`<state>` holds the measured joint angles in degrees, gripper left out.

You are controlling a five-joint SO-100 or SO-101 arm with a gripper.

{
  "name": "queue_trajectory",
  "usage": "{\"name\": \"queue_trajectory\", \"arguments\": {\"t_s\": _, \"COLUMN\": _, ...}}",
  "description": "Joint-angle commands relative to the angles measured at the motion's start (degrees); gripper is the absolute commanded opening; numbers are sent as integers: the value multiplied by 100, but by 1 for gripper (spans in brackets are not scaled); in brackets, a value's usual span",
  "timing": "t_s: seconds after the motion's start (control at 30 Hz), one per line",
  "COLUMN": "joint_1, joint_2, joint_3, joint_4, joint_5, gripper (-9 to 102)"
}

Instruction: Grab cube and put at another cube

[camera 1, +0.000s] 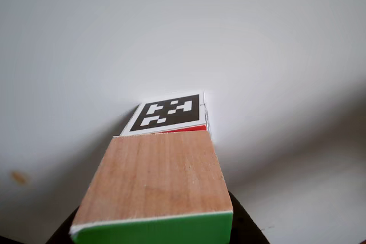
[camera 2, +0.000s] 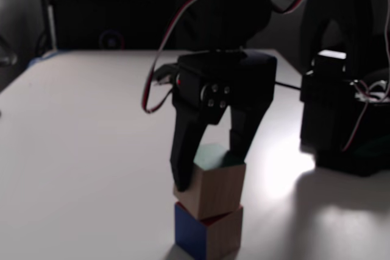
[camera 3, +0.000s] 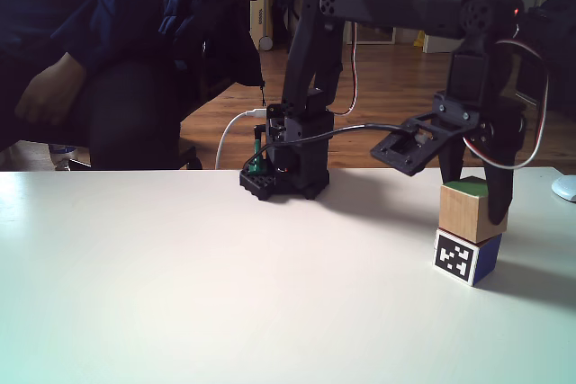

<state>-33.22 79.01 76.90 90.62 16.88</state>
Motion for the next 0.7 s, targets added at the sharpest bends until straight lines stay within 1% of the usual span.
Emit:
{"name": "queue_trajectory", "arguments": {"t_s": 0.0, "joint_1": 9, "joint_2": 9, "joint_3": -299, "joint_4": 18, "joint_5": -44, "gripper": 22}}
{"name": "queue_trajectory", "arguments": {"t_s": 0.2, "joint_1": 18, "joint_2": 9, "joint_3": -308, "joint_4": 9, "joint_5": -53, "gripper": 24}}
{"name": "queue_trajectory", "arguments": {"t_s": 0.4, "joint_1": 9, "joint_2": -44, "joint_3": -413, "joint_4": 132, "joint_5": -79, "gripper": 34}}
{"name": "queue_trajectory", "arguments": {"t_s": 0.67, "joint_1": 18, "joint_2": -264, "joint_3": -870, "joint_4": 510, "joint_5": 44, "gripper": 41}}
